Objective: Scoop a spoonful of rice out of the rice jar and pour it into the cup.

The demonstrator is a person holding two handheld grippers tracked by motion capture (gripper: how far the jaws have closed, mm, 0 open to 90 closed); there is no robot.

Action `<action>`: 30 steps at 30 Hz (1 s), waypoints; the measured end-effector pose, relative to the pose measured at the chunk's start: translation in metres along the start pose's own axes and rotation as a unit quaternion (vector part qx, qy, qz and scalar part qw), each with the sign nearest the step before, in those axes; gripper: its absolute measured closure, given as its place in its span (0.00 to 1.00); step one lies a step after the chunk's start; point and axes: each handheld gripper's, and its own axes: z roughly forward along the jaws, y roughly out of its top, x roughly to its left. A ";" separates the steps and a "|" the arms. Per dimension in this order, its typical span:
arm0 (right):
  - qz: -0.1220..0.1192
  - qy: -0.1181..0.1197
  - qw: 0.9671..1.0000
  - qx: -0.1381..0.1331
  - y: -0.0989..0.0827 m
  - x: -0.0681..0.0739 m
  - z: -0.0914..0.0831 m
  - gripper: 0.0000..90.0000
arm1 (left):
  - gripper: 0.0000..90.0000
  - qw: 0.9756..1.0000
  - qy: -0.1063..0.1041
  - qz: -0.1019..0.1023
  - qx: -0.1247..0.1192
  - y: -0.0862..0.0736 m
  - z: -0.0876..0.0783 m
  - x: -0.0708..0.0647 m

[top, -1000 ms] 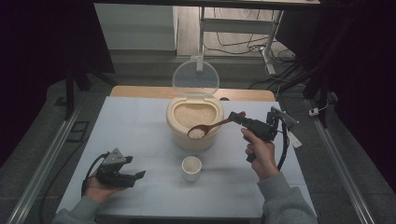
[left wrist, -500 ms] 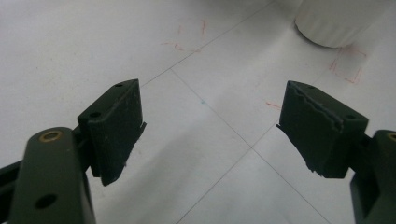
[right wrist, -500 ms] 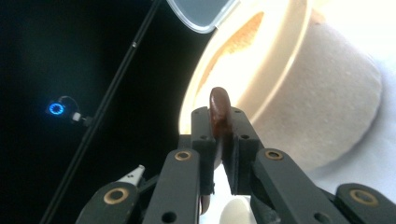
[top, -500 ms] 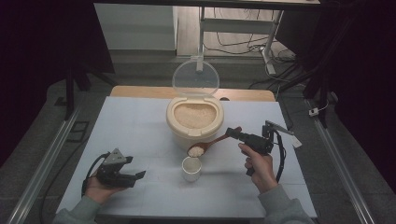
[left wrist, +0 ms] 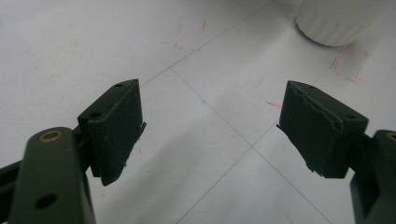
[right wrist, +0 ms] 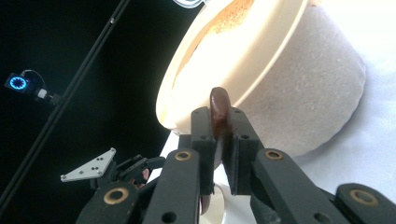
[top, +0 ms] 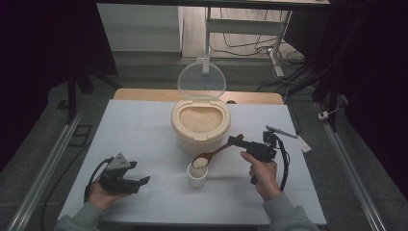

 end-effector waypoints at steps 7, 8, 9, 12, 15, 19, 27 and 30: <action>-0.021 -0.007 1.000 -0.001 0.001 0.007 0.001 0.92 | 0.24 1.000 -0.001 0.000 0.000 0.000 0.000 -0.001; -0.023 -0.009 1.000 -0.003 0.001 0.008 0.001 0.92 | 0.24 1.000 -0.001 0.001 0.000 0.000 0.000 -0.001; -0.027 -0.009 1.000 -0.003 0.001 0.008 0.001 0.92 | 0.24 1.000 -0.001 0.001 0.000 0.000 0.000 -0.001; -0.039 -0.015 0.999 -0.002 0.001 0.011 0.002 0.92 | 0.24 1.000 -0.001 0.001 0.001 0.000 0.000 0.000; -0.050 -0.019 0.999 -0.002 0.002 0.014 0.002 0.92 | 0.24 1.000 -0.001 0.001 0.001 0.000 0.000 0.000; -0.065 -0.023 0.998 0.000 0.000 0.018 0.002 0.92 | 0.24 1.000 -0.002 0.002 0.001 0.000 0.000 0.000; -0.122 -0.028 0.992 0.000 0.000 0.028 0.001 0.92 | 0.24 1.000 -0.001 0.002 0.002 0.000 0.001 -0.001; -0.160 -0.031 0.987 -0.001 -0.002 0.035 0.001 0.92 | 0.24 1.000 0.000 0.004 0.002 0.000 0.001 -0.001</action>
